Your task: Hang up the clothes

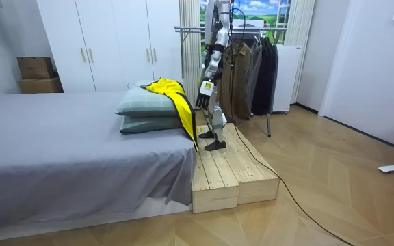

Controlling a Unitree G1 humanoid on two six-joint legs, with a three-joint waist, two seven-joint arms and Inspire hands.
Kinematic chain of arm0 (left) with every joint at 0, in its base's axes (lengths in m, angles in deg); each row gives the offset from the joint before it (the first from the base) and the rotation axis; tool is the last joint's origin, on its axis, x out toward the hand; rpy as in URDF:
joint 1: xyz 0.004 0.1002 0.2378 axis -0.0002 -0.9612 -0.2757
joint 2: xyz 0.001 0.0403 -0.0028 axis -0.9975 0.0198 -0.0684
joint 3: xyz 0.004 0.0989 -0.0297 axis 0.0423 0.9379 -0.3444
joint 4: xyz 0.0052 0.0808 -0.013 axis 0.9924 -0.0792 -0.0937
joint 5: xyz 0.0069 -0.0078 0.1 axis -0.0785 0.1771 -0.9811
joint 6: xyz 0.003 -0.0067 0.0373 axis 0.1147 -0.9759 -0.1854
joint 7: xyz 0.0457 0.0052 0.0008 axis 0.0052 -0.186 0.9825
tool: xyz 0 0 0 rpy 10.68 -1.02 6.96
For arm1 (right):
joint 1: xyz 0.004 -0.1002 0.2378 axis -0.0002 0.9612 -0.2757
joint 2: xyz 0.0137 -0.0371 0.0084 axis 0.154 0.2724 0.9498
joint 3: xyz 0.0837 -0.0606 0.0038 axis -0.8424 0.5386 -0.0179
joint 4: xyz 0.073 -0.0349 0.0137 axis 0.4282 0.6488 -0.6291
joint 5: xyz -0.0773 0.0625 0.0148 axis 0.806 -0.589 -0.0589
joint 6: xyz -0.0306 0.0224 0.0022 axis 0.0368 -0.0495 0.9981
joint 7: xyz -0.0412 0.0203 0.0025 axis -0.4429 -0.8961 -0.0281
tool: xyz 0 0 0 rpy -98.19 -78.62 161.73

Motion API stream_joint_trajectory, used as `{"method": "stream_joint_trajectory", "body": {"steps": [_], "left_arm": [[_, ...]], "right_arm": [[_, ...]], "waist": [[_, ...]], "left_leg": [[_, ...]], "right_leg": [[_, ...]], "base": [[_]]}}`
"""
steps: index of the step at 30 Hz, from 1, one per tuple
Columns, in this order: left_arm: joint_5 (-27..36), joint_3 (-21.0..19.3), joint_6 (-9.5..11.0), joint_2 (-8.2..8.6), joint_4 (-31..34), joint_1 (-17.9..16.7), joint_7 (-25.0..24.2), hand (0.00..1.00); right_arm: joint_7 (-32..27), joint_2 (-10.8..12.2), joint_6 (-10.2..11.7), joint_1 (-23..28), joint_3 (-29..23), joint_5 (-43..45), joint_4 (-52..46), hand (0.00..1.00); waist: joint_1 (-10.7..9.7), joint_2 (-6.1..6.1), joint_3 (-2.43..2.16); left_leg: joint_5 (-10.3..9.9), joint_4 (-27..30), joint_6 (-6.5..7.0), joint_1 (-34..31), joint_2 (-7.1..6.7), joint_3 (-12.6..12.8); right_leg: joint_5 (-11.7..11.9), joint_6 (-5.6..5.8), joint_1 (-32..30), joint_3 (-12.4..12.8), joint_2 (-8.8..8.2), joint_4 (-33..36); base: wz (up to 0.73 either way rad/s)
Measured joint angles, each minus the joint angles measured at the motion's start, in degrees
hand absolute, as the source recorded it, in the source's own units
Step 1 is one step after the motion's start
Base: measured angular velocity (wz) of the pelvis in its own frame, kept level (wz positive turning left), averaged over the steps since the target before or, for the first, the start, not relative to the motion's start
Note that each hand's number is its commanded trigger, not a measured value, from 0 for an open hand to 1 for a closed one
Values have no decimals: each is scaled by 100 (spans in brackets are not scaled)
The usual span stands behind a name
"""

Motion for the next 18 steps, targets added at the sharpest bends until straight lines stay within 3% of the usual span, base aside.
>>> {"method": "stream_joint_trajectory", "body": {"steps": [11,18], "left_arm": [[-4,-49,1,13,-2,-7,28,0],[-5,-304,1,73,-25,-17,81,0]], "right_arm": [[-9,-1,2,-5,-11,-51,-2,0],[-28,-6,39,-15,-294,-335,7,0]], "waist": [[3,-9,-1],[9,-17,3]], "left_leg": [[0,0,0,5,0,3],[0,2,0,10,1,2]], "right_leg": [[0,0,3,5,0,0],[-2,-2,12,16,2,-4]], "base": [[0],[0]]}}
